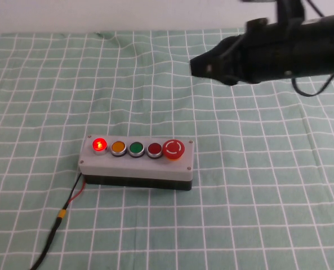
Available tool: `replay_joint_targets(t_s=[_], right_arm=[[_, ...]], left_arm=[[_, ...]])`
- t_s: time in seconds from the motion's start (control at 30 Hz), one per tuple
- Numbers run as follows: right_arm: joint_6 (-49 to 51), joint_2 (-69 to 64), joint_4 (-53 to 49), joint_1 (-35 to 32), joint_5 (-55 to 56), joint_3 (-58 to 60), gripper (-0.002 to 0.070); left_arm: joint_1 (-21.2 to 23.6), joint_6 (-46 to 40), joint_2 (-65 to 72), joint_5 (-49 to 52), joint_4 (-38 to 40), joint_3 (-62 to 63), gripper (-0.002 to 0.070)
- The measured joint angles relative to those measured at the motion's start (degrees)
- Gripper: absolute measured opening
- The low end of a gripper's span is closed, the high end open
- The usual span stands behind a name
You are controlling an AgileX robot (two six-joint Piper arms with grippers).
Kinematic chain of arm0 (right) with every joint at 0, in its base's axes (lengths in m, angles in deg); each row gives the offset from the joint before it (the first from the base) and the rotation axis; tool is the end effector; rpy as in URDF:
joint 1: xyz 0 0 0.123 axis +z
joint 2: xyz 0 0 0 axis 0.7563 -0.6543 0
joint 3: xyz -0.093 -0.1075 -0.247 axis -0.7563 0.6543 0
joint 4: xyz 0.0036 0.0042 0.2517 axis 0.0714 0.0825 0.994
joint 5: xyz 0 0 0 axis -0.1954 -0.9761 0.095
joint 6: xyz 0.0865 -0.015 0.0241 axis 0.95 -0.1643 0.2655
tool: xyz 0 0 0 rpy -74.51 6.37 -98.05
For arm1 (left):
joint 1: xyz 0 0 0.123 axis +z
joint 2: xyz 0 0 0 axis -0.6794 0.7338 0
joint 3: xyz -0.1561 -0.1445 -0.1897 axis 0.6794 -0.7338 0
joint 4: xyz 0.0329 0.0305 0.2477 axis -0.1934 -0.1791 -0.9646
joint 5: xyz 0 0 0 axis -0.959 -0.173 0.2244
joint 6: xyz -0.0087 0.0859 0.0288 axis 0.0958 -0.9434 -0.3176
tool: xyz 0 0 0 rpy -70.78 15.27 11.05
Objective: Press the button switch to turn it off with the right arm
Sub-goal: 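Press the lit red button on the button box to turn it off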
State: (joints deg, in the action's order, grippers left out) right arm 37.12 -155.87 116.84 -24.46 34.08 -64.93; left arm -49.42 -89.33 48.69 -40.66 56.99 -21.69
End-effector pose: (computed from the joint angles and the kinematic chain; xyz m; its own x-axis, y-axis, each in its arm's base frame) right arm 0.2972 0.1872 0.3573 -0.5736 -0.1097 -0.8118 -0.6727 0.6285 0.3904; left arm 0.0518 -0.0052 0.1705 -0.2978 0.0879 -0.9506 0.1228 0.9910 0.0531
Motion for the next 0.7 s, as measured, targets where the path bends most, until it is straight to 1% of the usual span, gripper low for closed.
replay_joint_targets(t_s=[0.13,0.27,0.4,0.5,0.63,0.7], right_arm=[[10.6,-7.5,-16.0,7.3,-1.0,-9.2,0.0036],[21.2,-14.9,-32.2,12.9,-5.4,-19.6,0.0036],[27.8,-22.3,-43.5,17.6,-11.2,-30.4,0.0036],[29.4,-27.5,-46.9,20.0,-13.8,-37.7,0.0036],[29.7,-33.6,-47.7,22.0,-14.7,-45.6,0.0036],[29.7,-35.6,-47.7,22.5,-14.7,-47.9,0.0024]], left_arm=[[0.0,0.0,0.0,0.0,0.0,0.0,-0.0004],[0.0,0.0,0.0,0.0,0.0,0.0,-0.0004],[0.0,0.0,0.0,0.0,0.0,0.0,-0.0004],[0.0,0.0,0.0,0.0,0.0,0.0,-0.0004],[0.0,0.0,0.0,0.0,0.0,0.0,-0.0004],[0.0,0.0,0.0,0.0,0.0,0.0,-0.0004]])
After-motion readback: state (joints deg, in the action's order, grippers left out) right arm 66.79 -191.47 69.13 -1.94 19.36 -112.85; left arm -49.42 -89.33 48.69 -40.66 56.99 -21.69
